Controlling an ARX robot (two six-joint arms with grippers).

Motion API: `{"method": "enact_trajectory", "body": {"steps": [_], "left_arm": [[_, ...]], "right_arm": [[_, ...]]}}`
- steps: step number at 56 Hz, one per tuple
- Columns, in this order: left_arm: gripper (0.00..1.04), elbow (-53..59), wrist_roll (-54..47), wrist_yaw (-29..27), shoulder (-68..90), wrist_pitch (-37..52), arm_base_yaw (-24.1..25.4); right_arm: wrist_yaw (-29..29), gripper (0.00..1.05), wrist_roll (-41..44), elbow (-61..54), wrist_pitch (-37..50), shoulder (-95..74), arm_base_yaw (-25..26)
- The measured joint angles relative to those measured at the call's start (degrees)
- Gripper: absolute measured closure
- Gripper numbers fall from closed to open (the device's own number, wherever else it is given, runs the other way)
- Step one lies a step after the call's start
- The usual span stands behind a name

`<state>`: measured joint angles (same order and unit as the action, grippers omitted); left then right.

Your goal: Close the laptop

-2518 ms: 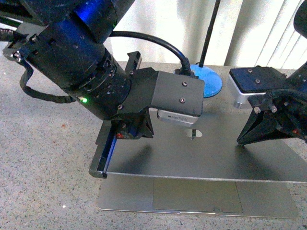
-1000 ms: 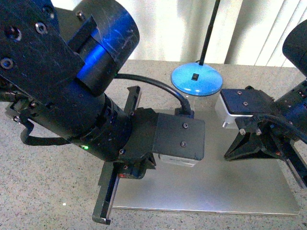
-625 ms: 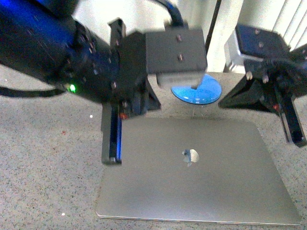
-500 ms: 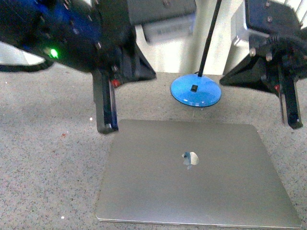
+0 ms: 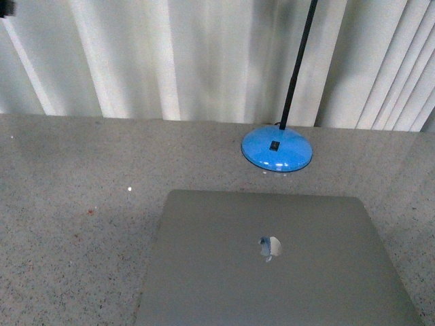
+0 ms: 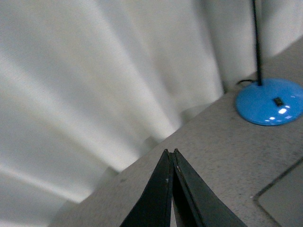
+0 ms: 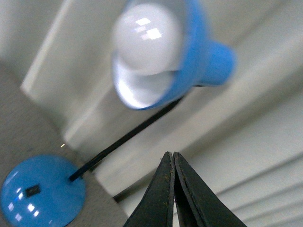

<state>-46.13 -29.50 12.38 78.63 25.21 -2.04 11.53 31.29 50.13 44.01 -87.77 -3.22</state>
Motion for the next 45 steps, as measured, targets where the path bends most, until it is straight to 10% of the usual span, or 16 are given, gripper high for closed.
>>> {"method": "enact_trajectory", "body": {"steps": [13,19,45], "left_arm": [[1.01,6.45,9.97,-8.04,-4.07,2.69,10.4],[1.01,12.85,21.0,-0.92,-7.78,11.41,14.84],[1.01,34.56,29.16,-6.29,-26.23,15.32,8.5]], "right_arm": [[-6.97,1.02,-17.35,-8.66,4.35,10.12,5.73],[-5.62,1.02,-20.09,-12.17,3.89,12.52,7.69],[-7.02,1.02,-30.29,-31.08,-5.6,29.79,7.72]]}}
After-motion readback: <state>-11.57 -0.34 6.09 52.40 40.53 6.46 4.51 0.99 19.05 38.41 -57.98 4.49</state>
